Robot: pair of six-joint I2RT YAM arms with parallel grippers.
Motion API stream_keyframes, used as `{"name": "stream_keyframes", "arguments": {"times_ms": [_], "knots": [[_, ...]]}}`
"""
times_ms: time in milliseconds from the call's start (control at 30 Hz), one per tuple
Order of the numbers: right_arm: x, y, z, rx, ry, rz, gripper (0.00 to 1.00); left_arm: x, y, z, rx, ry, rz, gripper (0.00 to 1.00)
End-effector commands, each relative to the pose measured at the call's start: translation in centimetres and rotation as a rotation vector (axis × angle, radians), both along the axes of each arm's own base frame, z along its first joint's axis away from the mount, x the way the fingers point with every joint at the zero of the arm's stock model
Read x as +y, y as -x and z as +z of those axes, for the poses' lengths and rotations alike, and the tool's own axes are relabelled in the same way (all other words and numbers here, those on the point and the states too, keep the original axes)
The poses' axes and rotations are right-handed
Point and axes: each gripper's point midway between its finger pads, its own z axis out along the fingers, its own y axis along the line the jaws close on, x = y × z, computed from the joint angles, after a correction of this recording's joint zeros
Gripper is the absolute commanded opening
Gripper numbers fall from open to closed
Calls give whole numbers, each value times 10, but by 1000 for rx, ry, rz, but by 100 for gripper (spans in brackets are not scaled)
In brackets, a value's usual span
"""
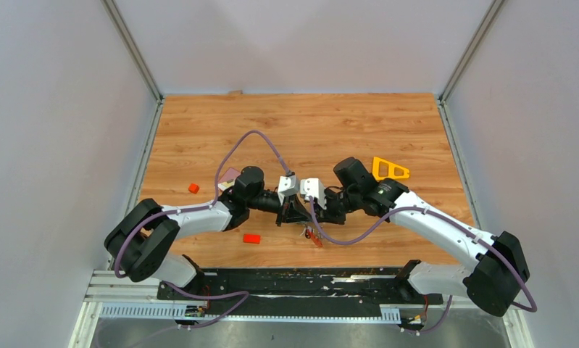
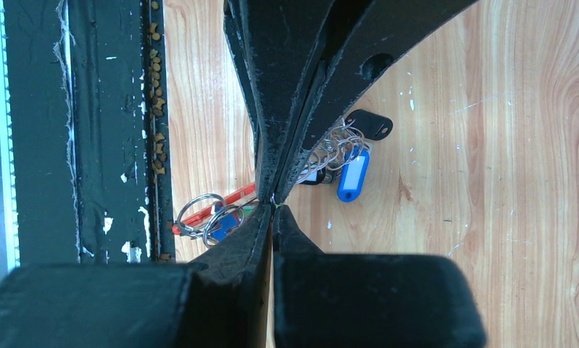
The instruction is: Put the keys on the keyring
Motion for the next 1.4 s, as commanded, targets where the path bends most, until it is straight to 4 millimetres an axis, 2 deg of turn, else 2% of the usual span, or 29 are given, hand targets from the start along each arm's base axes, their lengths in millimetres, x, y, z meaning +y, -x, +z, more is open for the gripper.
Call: {"name": "stream_keyframes", "arguments": {"times_ms": [0, 67, 200, 367, 533, 700, 900, 1167, 1367], "knots": [[10, -3, 20, -20, -63, 8, 0, -5, 0, 15, -88, 41, -34, 0], [10, -5, 21, -24, -67, 0, 4, -3, 3, 17, -105, 50, -47, 0], [7, -5, 20, -22, -74, -8, 18, -1, 9, 28, -155, 97, -81, 0], [6, -4, 20, -13, -86, -4, 23, 1, 13, 40, -182, 169, -96, 0], [4, -3, 15, -6, -82, 2, 21, 3, 14, 45, -201, 209, -91, 0], [3, 1, 11, 6, -78, 15, 14, 8, 12, 53, -213, 263, -64, 0], [1, 1, 9, 9, -76, 15, 13, 10, 14, 60, -230, 302, -63, 0], [4, 4, 14, 18, -98, 34, 1, 11, 14, 63, -247, 324, -53, 0], [5, 6, 17, 21, -108, 47, 0, 11, 14, 67, -247, 341, -50, 0]]}}
